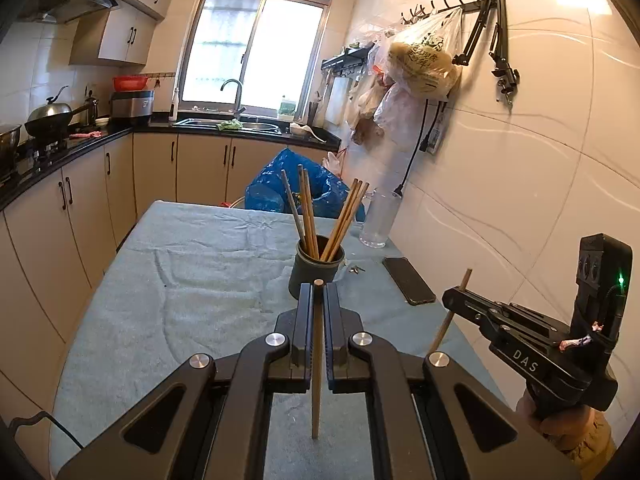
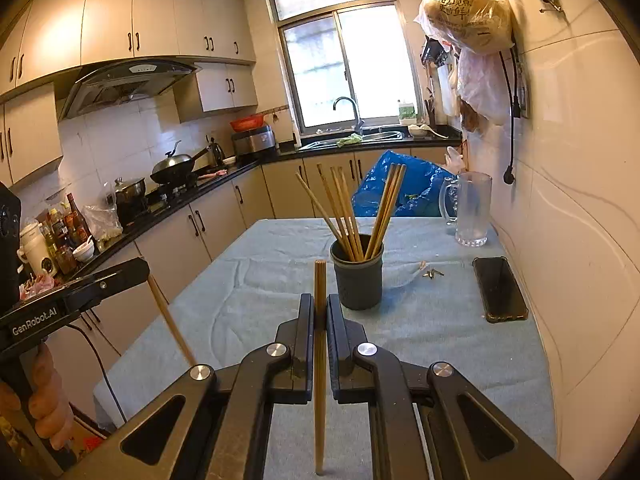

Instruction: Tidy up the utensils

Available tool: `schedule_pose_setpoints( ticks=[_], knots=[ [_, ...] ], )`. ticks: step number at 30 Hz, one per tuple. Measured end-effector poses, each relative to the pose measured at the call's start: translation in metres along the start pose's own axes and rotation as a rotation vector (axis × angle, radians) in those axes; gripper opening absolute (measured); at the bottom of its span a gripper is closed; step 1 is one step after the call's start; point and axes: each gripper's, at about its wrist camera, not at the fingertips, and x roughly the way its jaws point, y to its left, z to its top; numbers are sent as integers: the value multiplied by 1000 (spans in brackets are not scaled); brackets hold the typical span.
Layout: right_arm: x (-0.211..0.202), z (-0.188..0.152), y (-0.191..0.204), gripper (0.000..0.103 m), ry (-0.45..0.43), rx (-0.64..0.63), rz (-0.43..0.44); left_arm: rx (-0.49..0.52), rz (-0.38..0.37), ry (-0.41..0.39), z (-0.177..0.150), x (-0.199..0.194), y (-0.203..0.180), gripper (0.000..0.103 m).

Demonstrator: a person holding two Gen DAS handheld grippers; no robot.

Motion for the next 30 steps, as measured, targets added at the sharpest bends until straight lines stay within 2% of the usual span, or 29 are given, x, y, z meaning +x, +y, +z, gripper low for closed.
schedule_pose_setpoints(
  ticks=[14,22,30],
  knots=[
    [4,24,-11,6,-52,18,-12,41,7,-18,36,12,-8,4],
    [13,76,-22,6,-119,12,-38,102,10,-48,90,26,-13,4],
    [50,137,-28,6,-162,11,-56,135,42,-97,153,62,-26,4]
  ],
)
